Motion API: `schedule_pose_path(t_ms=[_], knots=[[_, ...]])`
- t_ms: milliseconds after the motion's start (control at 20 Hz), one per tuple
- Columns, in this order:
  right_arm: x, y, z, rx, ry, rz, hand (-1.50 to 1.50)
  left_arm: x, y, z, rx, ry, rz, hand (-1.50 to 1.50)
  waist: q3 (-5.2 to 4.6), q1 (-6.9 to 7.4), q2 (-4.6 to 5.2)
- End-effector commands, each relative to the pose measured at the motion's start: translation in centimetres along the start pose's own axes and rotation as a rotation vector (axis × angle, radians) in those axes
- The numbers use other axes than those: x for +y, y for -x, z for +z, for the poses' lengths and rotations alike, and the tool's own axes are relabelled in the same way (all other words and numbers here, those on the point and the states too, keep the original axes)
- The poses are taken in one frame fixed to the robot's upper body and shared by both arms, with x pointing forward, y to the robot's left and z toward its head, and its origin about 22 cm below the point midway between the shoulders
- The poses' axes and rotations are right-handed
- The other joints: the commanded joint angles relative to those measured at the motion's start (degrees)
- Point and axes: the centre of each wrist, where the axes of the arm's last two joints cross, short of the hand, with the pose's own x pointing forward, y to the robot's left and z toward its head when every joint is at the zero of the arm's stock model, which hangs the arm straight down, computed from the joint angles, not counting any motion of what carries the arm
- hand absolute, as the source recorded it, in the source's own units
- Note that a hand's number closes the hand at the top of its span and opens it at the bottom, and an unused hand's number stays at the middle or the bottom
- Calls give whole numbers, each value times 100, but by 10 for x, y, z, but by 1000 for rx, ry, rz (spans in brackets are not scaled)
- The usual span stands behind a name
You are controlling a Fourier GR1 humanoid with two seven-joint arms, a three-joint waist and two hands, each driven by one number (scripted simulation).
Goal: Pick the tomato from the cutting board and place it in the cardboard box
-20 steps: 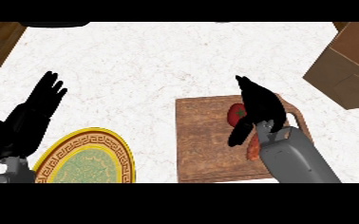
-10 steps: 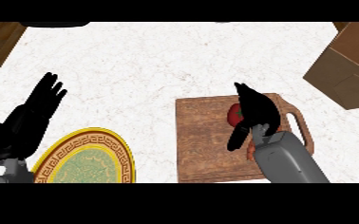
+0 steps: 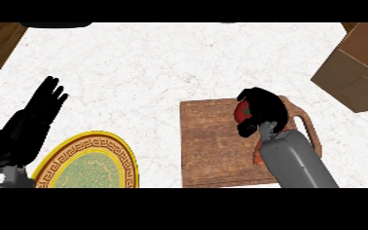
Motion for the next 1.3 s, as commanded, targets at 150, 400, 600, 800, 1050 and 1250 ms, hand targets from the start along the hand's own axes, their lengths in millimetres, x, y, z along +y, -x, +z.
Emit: schedule_pose_path(t_ms=[150,400,600,800,1050,1250], knots=[[-6,5,7,-36,35,33,150,-11,-6,-9,-3,-4,-5,0,0,-15,-3],[5,-6,5,-53,57,38,150,4,1,5,2,-1,-1,0,-1,-1,-2],[-6,16,-13,-177,33,88,150,6,-10,-9,-1,-3,-9,0,1,-2,4],[-18,52,-15,-408,-30,225,150,-1,3,-7,-2,-16,0,0,4,-16,10],[-39,65,-6,-423,117,258,150,16,-5,-3,-5,-6,14,0,-1,-23,-6],[-60,58,21,-491,249,220,150,-13,-14,0,0,-7,-11,0,0,-46,-15]])
